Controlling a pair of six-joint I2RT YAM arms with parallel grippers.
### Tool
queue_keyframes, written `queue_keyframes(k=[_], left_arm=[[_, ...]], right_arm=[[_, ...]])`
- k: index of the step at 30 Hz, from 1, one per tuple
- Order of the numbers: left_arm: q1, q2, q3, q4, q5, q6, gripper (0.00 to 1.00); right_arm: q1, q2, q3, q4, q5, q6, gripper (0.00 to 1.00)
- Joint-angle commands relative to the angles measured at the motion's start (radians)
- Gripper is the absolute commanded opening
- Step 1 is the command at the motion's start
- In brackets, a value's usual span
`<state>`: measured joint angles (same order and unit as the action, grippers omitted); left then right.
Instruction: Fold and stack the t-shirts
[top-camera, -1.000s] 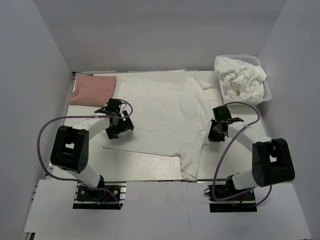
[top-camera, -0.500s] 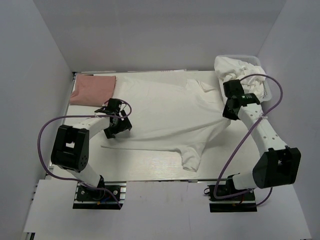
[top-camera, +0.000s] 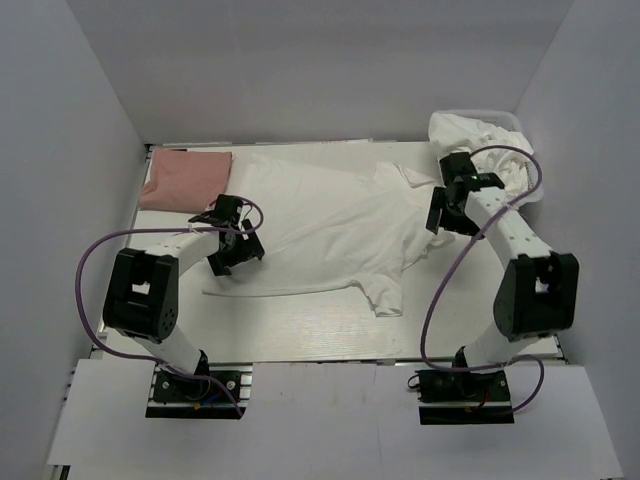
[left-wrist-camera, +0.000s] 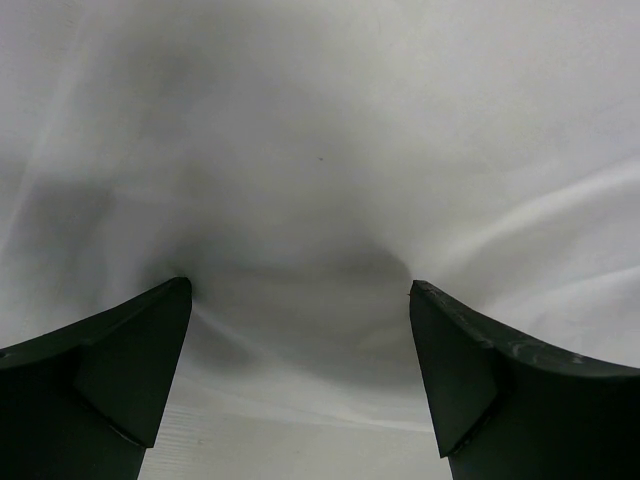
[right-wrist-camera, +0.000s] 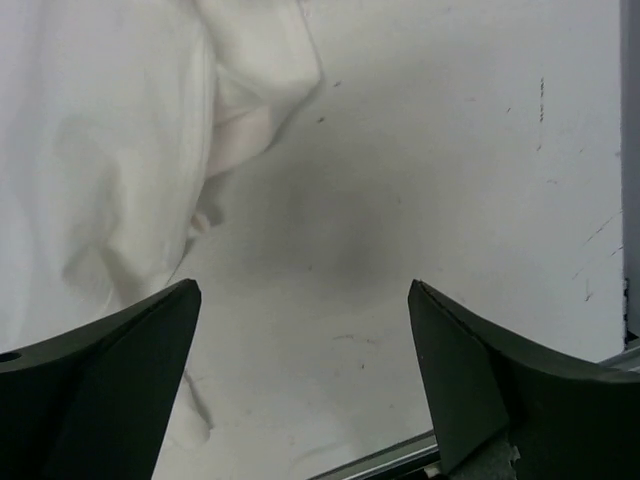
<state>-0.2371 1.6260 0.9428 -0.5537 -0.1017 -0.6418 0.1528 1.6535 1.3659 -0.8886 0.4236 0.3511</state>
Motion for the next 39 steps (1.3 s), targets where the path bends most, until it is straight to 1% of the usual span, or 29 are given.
queue_keyframes(k=[1, 2, 3, 4, 5, 6, 8, 9, 10, 11, 12, 14, 17, 18, 20, 22, 24, 26, 28, 29, 30, 31, 32, 33, 35, 36, 37, 38, 39], left_arm=[[0.005, -0.070, 0.039, -0.017, 0.040, 0.014, 1.00], [0.005, -0.080, 0.051, -0.026, 0.040, 0.014, 1.00], [0.005, -0.107, 0.063, -0.052, 0.030, 0.014, 1.00], [0.005, -0.123, 0.063, -0.067, 0.002, -0.001, 1.00], [0.005, -0.138, 0.073, -0.086, -0.016, -0.019, 1.00], [0.005, -0.153, 0.073, -0.127, -0.030, -0.036, 1.00], [0.016, -0.204, 0.064, -0.172, -0.071, -0.093, 1.00], [0.016, -0.215, 0.054, -0.228, -0.096, -0.122, 1.00], [0.027, -0.215, 0.054, -0.262, -0.130, -0.186, 1.00], [0.027, -0.224, 0.045, -0.305, -0.217, -0.229, 1.00], [0.039, -0.224, 0.030, -0.351, -0.236, -0.251, 1.00], [0.068, -0.212, -0.013, -0.361, -0.227, -0.280, 1.00], [0.096, -0.199, -0.073, -0.313, -0.182, -0.295, 1.00], [0.113, -0.199, -0.085, -0.313, -0.182, -0.306, 1.00], [0.122, -0.189, -0.105, -0.301, -0.182, -0.306, 1.00], [0.156, -0.178, -0.131, -0.279, -0.196, -0.317, 1.00], [0.174, -0.150, -0.142, -0.261, -0.187, -0.317, 0.96], [0.183, -0.111, -0.153, -0.212, -0.187, -0.317, 0.85], [0.194, -0.078, -0.162, -0.186, -0.156, -0.317, 0.75], [0.194, -0.062, -0.162, -0.186, -0.145, -0.317, 0.60], [0.194, -0.036, -0.162, -0.174, -0.133, -0.303, 0.53], [0.194, -0.035, -0.162, -0.164, -0.133, -0.303, 0.27], [0.194, -0.025, -0.162, -0.164, -0.133, -0.292, 0.10], [0.194, -0.025, -0.150, -0.164, -0.133, -0.292, 0.00], [0.194, -0.037, -0.118, -0.173, -0.133, -0.273, 0.00], [0.179, -0.051, -0.077, -0.193, -0.133, -0.263, 0.00], [0.179, -0.069, -0.050, -0.205, -0.151, -0.254, 0.00], [0.170, -0.122, 0.011, -0.237, -0.161, -0.245, 0.00], [0.170, -0.153, 0.042, -0.248, -0.161, -0.225, 0.00]], right_arm=[[0.004, -0.228, -0.094, 0.095, -0.121, -0.027, 0.90], [0.004, -0.260, -0.126, 0.114, -0.167, -0.035, 0.90], [0.005, -0.290, -0.234, 0.135, -0.262, -0.047, 0.90], [0.010, -0.366, -0.275, 0.198, -0.342, -0.044, 0.90], [0.013, -0.388, -0.313, 0.215, -0.377, -0.043, 0.90], [0.020, -0.406, -0.415, 0.236, -0.467, -0.040, 0.90], [0.042, -0.437, -0.467, 0.289, -0.592, -0.037, 0.90], [0.051, -0.429, -0.525, 0.301, -0.612, -0.035, 0.90], [0.057, -0.423, -0.533, 0.313, -0.626, -0.029, 0.90], [0.074, -0.413, -0.544, 0.318, -0.655, -0.034, 0.90], [0.092, -0.381, -0.548, 0.323, -0.663, -0.037, 0.90], [0.122, -0.360, -0.553, 0.339, -0.684, -0.050, 0.90], [0.177, -0.288, -0.548, 0.327, -0.681, -0.061, 0.90], [0.209, -0.275, -0.550, 0.332, -0.662, -0.063, 0.90], [0.224, -0.256, -0.568, 0.332, -0.646, -0.051, 0.90], [0.254, -0.227, -0.584, 0.338, -0.605, -0.040, 0.90], [0.277, -0.201, -0.594, 0.336, -0.579, -0.024, 0.89], [0.286, -0.190, -0.610, 0.349, -0.566, -0.009, 0.84], [0.297, -0.173, -0.610, 0.347, -0.565, 0.002, 0.64], [0.298, -0.173, -0.610, 0.349, -0.565, 0.005, 0.51], [0.303, -0.185, -0.610, 0.353, -0.565, 0.011, 0.18], [0.303, -0.195, -0.613, 0.350, -0.563, 0.017, 0.00], [0.306, -0.205, -0.613, 0.353, -0.565, 0.020, 0.00], [0.303, -0.230, -0.608, 0.356, -0.566, 0.006, 0.00], [0.304, -0.280, -0.558, 0.330, -0.543, 0.000, 0.00], [0.300, -0.300, -0.538, 0.320, -0.499, -0.015, 0.00], [0.298, -0.328, -0.490, 0.272, -0.478, -0.018, 0.00], [0.298, -0.340, -0.432, 0.254, -0.453, -0.024, 0.00], [0.297, -0.354, -0.371, 0.238, -0.365, -0.029, 0.00]])
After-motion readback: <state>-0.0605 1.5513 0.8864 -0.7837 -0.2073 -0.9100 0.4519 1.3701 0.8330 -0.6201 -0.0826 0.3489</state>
